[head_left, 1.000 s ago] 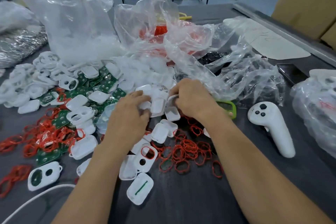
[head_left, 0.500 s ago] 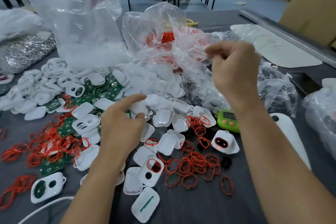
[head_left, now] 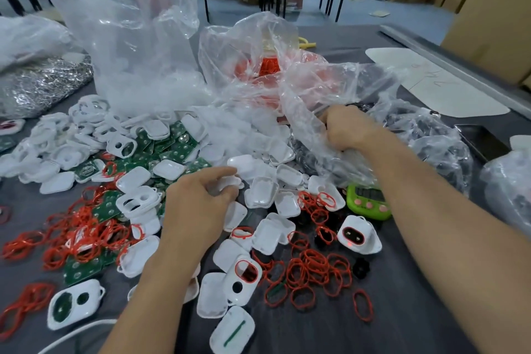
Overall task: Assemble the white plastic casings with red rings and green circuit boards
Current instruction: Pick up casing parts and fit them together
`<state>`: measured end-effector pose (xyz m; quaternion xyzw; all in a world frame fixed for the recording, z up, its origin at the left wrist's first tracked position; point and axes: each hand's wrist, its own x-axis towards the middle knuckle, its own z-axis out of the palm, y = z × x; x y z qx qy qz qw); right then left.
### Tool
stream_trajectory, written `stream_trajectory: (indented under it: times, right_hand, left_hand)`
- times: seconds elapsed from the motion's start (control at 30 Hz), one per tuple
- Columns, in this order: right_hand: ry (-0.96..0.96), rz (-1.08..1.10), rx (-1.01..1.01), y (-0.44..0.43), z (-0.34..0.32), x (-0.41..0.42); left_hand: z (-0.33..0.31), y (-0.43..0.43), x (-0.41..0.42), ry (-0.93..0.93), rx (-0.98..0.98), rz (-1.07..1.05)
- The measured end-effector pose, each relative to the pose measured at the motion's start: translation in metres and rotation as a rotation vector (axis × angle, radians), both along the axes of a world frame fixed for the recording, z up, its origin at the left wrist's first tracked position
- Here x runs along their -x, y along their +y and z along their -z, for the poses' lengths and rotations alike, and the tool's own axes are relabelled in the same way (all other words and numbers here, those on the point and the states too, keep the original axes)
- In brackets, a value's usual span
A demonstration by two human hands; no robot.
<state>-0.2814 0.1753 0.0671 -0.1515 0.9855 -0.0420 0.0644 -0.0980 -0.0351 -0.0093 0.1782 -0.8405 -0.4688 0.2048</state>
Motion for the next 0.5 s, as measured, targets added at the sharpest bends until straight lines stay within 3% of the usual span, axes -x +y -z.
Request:
stream_trajectory:
  times: [0.13,0.2,0.27,0.33,0.43,0.5]
  right_hand:
    - [0.050,0.023,0.146,0.005,-0.006,-0.016]
    - [0.353,0.082,0.421,-0.005,-0.011,-0.038]
    - [0.578,0.000,0.611,-0.029,-0.009,-0.070]
    - [0.443,-0.149,0.608,-0.058,0.005,-0.096]
    - [0.020,-0.176,0.455,-0.082,0.034,-0.110]
    - [-0.044,-0.171,0.491,-0.083,0.047,-0.109]
  left_hand:
    - [-0.002,0.000,0.001,0.021,-0.026,-0.051]
    - [-0.005,0.001,-0.001,0.059,-0.057,-0.069]
    - [-0.009,0.001,-0.003,0.094,-0.067,-0.102]
    - [-0.011,-0.002,-0.004,0.112,-0.072,-0.154]
    - [-0.012,-0.006,-0.006,0.121,-0.120,-0.191]
    - [-0.011,-0.009,-0.006,0.130,-0.227,-0.175]
